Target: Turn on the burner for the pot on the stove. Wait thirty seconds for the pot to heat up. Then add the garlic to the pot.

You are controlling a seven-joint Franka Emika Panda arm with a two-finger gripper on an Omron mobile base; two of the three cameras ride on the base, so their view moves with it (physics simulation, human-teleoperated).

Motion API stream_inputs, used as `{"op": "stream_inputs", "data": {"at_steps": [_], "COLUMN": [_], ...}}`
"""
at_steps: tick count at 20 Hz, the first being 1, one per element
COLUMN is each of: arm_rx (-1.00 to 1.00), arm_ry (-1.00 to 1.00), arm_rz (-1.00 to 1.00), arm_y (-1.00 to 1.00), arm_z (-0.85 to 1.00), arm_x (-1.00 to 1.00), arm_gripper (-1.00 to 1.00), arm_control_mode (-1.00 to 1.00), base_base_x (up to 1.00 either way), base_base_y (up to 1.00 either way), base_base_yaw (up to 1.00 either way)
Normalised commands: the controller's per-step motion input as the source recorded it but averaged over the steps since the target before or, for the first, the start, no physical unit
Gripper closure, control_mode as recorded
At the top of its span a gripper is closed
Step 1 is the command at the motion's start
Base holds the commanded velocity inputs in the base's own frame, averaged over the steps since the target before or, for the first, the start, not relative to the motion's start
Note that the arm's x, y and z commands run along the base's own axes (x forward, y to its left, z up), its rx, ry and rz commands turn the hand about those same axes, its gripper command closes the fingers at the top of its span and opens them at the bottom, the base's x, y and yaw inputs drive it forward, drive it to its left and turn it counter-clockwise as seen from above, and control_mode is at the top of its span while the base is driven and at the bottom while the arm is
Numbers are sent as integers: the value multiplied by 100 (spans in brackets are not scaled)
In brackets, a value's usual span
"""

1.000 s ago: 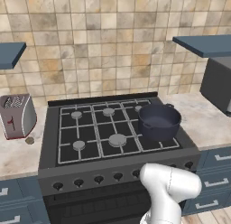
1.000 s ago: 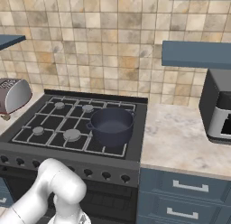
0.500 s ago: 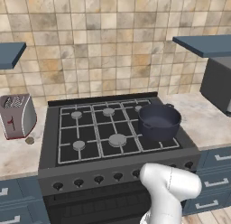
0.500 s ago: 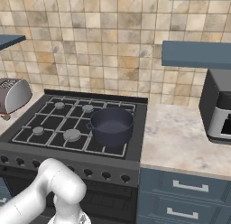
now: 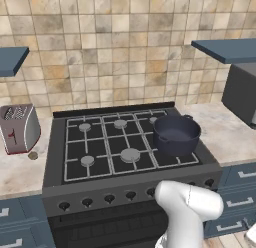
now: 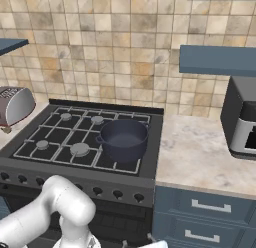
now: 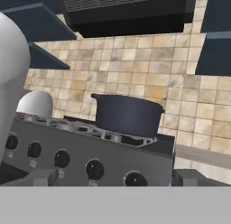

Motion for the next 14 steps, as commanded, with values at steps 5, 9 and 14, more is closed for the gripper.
{"op": "stream_inputs", "data": {"at_steps": [5,9,14], "arm_rx": [0,0,2], "arm_ry": [-9,0,4], "arm_rz": [-11,-10,-1], "arm_y": [25,0,-4], "arm_z": [-14,0,0], "arm_x": [39,42,38], "arm_gripper": [-100,-100,-100], "arm_control_mode": [-100,-100,-100], "base_base_x": [0,0,0], "base_base_y": [0,0,0], "base_base_yaw": [0,0,0]}}
